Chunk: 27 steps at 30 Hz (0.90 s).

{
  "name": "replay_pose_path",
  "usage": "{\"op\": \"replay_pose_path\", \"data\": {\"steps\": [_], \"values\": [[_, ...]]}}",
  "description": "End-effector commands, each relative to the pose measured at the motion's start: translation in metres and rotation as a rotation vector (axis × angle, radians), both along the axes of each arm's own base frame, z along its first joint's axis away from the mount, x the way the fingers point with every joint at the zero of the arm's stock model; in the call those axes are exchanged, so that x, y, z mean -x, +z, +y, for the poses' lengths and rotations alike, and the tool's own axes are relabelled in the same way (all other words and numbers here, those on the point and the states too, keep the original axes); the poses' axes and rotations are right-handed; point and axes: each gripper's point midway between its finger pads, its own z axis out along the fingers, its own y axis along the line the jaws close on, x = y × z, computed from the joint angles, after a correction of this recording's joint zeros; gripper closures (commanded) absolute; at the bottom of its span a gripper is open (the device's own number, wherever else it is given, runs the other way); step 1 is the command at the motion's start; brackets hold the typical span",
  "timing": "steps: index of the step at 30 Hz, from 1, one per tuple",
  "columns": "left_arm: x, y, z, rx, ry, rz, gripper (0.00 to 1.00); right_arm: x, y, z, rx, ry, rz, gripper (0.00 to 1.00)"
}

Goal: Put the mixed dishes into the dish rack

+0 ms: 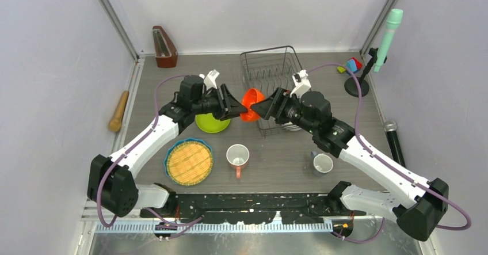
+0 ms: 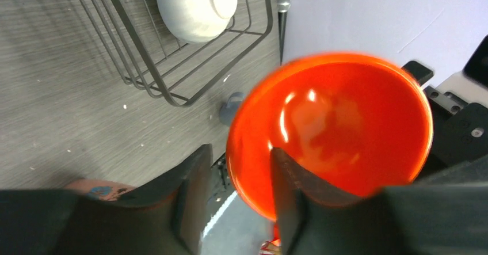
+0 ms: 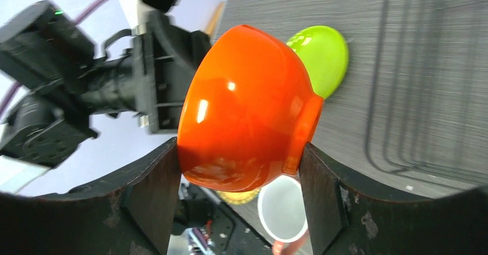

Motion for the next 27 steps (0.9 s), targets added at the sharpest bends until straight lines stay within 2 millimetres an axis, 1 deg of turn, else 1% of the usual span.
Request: {"op": "replay_pose_path", "data": {"steps": [1, 2, 3, 4, 5, 6, 7, 8, 9, 10, 11, 12, 13, 14, 15, 16, 17, 18, 19, 21, 22, 23, 24, 25, 26, 27], "values": [[0.004, 0.002, 0.002, -0.038, -0.027, -0.045, 0.43, -0.016, 0.041, -0.028, 0.056, -0.141, -0.134, 1.0], [0.006, -0.001, 0.004, -0.057, -0.029, -0.041, 0.33, -0.017, 0.035, -0.034, 0.093, -0.166, -0.117, 1.0], [0.008, -0.002, 0.007, -0.071, -0.024, -0.038, 0.28, -0.018, 0.038, -0.037, 0.113, -0.174, -0.129, 1.0], [0.01, -0.004, 0.009, -0.084, -0.027, -0.036, 0.26, -0.019, 0.032, -0.043, 0.149, -0.195, -0.116, 1.0], [0.012, -0.007, 0.011, -0.099, -0.026, -0.036, 0.25, -0.021, 0.034, -0.046, 0.17, -0.202, -0.127, 1.0], [0.014, -0.009, 0.014, -0.117, -0.024, -0.033, 0.25, -0.022, 0.029, -0.05, 0.205, -0.22, -0.116, 1.0], [0.016, -0.011, 0.017, -0.133, -0.021, -0.034, 0.25, -0.024, 0.031, -0.053, 0.232, -0.224, -0.13, 1.0], [0.017, -0.013, 0.02, -0.149, -0.016, -0.036, 0.25, -0.026, 0.022, -0.058, 0.284, -0.242, -0.11, 1.0], [0.019, -0.014, 0.023, -0.161, -0.012, -0.039, 0.24, -0.029, 0.026, -0.06, 0.315, -0.248, -0.122, 1.0], [0.021, -0.014, 0.026, -0.172, -0.007, -0.044, 0.25, -0.033, 0.009, -0.064, 0.391, -0.261, -0.084, 1.0], [0.022, -0.015, 0.03, -0.186, 0.001, -0.051, 0.24, -0.037, 0.016, -0.066, 0.426, -0.264, -0.1, 1.0], [0.024, -0.015, 0.034, -0.199, 0.008, -0.059, 0.24, -0.042, -0.004, -0.068, 0.515, -0.266, -0.055, 1.0], [0.025, -0.015, 0.039, -0.217, 0.017, -0.072, 0.24, -0.048, 0.005, -0.068, 0.541, -0.268, -0.07, 1.0], [0.026, -0.016, 0.044, -0.238, 0.027, -0.083, 0.24, -0.053, -0.015, -0.068, 0.625, -0.259, -0.019, 1.0], [0.026, -0.016, 0.05, -0.263, 0.038, -0.097, 0.24, -0.055, -0.011, -0.068, 0.663, -0.245, -0.02, 1.0], [0.027, -0.018, 0.056, -0.288, 0.046, -0.109, 0.24, -0.062, -0.025, -0.063, 0.719, -0.224, 0.001, 1.0], [0.029, -0.019, 0.062, -0.314, 0.049, -0.125, 0.23, -0.065, -0.022, -0.061, 0.734, -0.219, 0.003, 1.0], [0.029, -0.021, 0.067, -0.335, 0.056, -0.13, 0.23, -0.07, -0.032, -0.057, 0.774, -0.198, 0.012, 1.0], [0.03, -0.022, 0.072, -0.352, 0.063, -0.134, 0.23, -0.072, -0.032, -0.054, 0.784, -0.189, 0.008, 1.0], [0.031, -0.024, 0.08, -0.377, 0.07, -0.136, 0.23, -0.078, -0.046, -0.051, 0.84, -0.17, 0.016, 1.0], [0.032, -0.025, 0.084, -0.386, 0.073, -0.134, 0.23, -0.08, -0.049, -0.052, 0.862, -0.16, 0.011, 1.0], [0.032, -0.025, 0.087, -0.393, 0.076, -0.136, 0.23, -0.082, -0.056, -0.051, 0.888, -0.153, 0.019, 1.0], [0.033, -0.027, 0.089, -0.401, 0.08, -0.136, 0.23, -0.084, -0.056, -0.05, 0.903, -0.148, 0.015, 1.0], [0.034, -0.028, 0.091, -0.406, 0.082, -0.138, 0.23, -0.085, -0.065, -0.052, 0.937, -0.15, 0.036, 1.0], [0.034, -0.03, 0.092, -0.413, 0.084, -0.138, 0.23, -0.088, -0.061, -0.052, 0.938, -0.159, 0.039, 1.0], [0.034, -0.031, 0.093, -0.416, 0.087, -0.141, 0.23, -0.089, -0.069, -0.054, 0.973, -0.163, 0.067, 1.0]]}}
